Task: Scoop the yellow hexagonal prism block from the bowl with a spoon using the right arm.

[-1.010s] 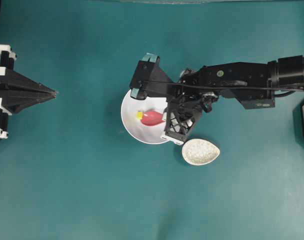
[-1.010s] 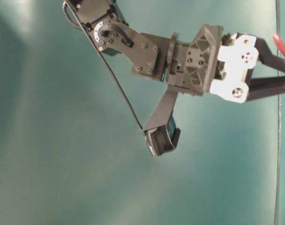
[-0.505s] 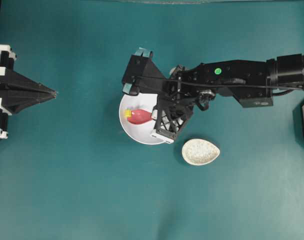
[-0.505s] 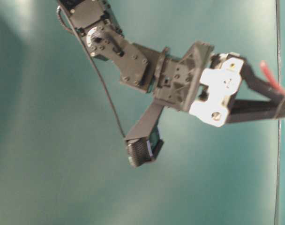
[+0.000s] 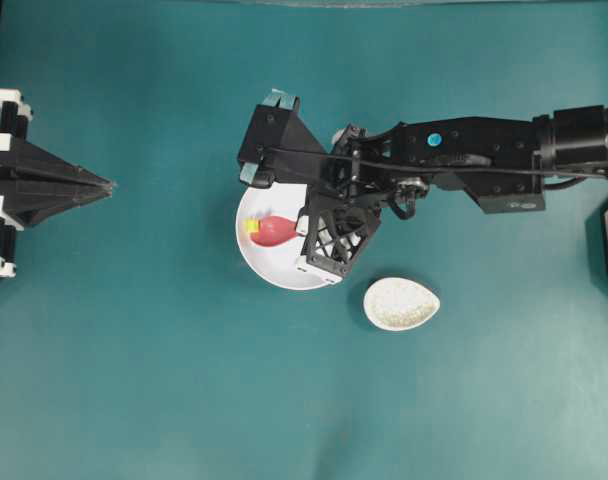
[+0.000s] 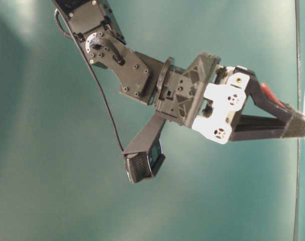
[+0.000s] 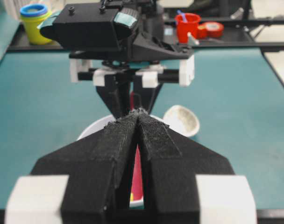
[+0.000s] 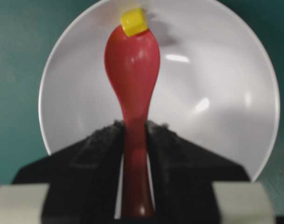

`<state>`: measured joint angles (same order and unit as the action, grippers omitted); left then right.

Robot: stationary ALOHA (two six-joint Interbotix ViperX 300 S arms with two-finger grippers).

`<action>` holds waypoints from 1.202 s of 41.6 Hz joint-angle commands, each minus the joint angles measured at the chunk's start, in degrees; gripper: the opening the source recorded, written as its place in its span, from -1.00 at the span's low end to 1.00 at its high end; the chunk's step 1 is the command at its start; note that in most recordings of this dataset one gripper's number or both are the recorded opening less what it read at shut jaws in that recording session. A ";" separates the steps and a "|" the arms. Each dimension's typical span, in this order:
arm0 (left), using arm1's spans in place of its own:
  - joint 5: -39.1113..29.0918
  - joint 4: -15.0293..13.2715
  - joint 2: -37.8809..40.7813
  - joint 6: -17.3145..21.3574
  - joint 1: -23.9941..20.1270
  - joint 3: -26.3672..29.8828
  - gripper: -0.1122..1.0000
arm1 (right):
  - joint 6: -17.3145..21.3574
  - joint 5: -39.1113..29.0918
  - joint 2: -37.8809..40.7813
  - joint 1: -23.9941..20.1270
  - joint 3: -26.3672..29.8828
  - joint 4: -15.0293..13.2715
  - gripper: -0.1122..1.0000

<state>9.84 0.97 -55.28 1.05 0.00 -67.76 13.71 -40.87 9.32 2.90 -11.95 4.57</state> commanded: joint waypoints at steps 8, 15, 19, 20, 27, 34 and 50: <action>0.26 0.09 0.35 0.09 0.00 0.97 -0.79 | 0.09 0.97 -1.67 -0.09 1.14 -0.09 -0.39; 0.26 0.09 0.35 0.00 -0.09 0.97 -0.79 | 0.09 2.81 -2.29 -0.09 0.18 -0.09 -0.39; 0.26 0.09 0.44 0.00 0.00 0.97 -0.79 | 0.18 3.52 -2.64 -0.09 -0.62 -0.09 -0.39; 0.26 0.09 0.44 0.00 0.00 0.97 -0.79 | 0.26 3.69 -2.81 -0.09 -0.88 -0.09 -0.39; 0.26 0.09 0.35 0.00 0.00 0.97 -0.79 | 0.53 5.19 -3.52 -0.09 -2.29 -0.09 -0.39; 0.26 0.09 0.35 0.00 0.00 0.97 -0.79 | 0.53 8.00 -4.39 -0.09 -3.96 0.00 -0.39; 0.26 0.09 0.35 0.00 -0.09 0.97 -0.79 | 0.62 14.94 -6.94 -0.18 -8.79 0.09 -0.39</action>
<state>9.93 0.88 -55.28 1.14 -0.09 -67.76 14.33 -27.69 4.75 2.81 -20.48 4.57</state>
